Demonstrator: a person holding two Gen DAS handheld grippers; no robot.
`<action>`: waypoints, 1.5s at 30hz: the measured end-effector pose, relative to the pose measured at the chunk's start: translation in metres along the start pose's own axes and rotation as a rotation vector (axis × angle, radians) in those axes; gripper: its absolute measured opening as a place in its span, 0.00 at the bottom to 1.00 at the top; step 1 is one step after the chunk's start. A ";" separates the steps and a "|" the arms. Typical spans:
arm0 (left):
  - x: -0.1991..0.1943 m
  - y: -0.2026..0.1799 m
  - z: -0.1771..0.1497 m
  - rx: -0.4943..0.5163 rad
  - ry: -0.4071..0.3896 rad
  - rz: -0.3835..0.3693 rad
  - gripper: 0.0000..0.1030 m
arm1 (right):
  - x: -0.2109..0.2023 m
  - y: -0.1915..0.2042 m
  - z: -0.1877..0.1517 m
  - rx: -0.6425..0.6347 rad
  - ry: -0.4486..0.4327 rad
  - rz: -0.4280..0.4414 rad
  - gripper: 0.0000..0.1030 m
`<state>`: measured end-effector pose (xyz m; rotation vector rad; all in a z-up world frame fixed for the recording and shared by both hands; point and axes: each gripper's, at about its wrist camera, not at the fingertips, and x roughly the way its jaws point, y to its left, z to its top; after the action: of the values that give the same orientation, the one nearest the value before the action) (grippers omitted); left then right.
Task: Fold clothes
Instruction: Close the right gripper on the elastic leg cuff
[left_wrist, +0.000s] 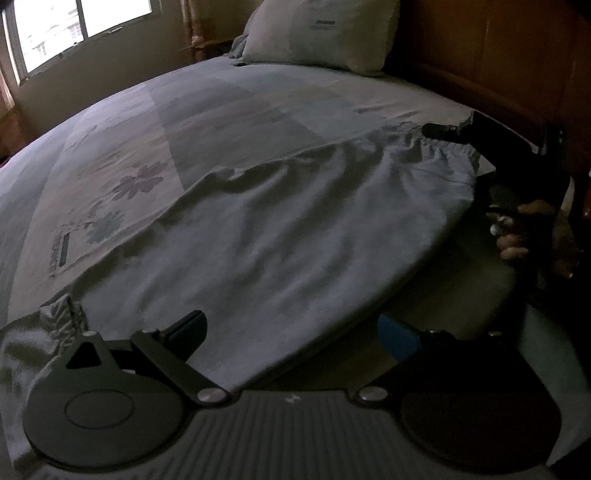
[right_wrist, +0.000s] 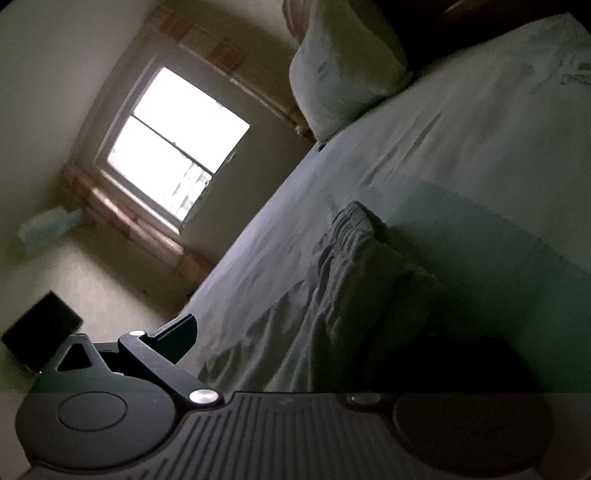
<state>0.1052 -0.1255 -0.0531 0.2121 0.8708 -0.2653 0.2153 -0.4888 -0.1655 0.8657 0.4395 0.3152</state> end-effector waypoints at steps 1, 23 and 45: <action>0.000 0.001 0.000 -0.004 0.001 0.001 0.96 | 0.001 0.000 0.001 -0.001 0.001 -0.008 1.00; -0.013 0.020 -0.009 -0.067 -0.035 0.006 0.96 | -0.001 -0.009 -0.003 0.009 -0.032 -0.162 0.53; -0.017 0.033 -0.010 0.006 -0.015 0.031 0.96 | 0.006 -0.001 0.002 -0.024 0.016 -0.259 0.26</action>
<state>0.0974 -0.0891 -0.0435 0.2288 0.8516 -0.2403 0.2215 -0.4889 -0.1666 0.7730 0.5556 0.0887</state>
